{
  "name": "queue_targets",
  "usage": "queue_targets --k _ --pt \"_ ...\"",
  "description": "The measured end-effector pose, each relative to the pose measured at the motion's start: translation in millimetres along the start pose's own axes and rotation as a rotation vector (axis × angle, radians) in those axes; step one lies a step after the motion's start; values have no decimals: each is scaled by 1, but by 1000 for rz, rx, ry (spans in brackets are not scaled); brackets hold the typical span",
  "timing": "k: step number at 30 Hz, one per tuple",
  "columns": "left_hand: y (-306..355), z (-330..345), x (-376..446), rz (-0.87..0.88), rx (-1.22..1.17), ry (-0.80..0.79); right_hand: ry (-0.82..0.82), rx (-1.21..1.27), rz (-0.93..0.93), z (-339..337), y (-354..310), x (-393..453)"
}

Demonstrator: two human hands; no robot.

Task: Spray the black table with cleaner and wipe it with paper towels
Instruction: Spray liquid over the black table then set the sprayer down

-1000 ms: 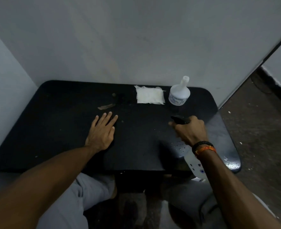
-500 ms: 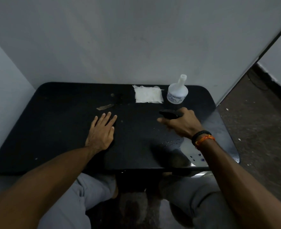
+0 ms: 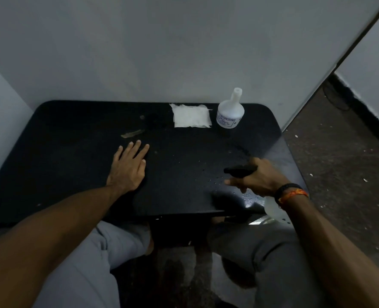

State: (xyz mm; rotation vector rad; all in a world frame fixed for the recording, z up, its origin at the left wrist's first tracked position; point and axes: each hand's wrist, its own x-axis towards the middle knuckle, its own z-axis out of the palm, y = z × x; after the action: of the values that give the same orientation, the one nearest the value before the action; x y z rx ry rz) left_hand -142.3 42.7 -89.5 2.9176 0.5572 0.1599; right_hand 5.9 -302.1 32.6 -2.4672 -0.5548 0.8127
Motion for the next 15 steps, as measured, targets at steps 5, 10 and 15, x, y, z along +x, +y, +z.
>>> queue_targets --k 5,10,15 --pt "0 -1 1 -6 -4 -19 144 -6 30 -5 16 2" --pt "1 -1 1 3 -18 7 316 83 80 -10 22 6" --pt "1 -1 1 -3 -13 7 380 184 150 -14 17 16"
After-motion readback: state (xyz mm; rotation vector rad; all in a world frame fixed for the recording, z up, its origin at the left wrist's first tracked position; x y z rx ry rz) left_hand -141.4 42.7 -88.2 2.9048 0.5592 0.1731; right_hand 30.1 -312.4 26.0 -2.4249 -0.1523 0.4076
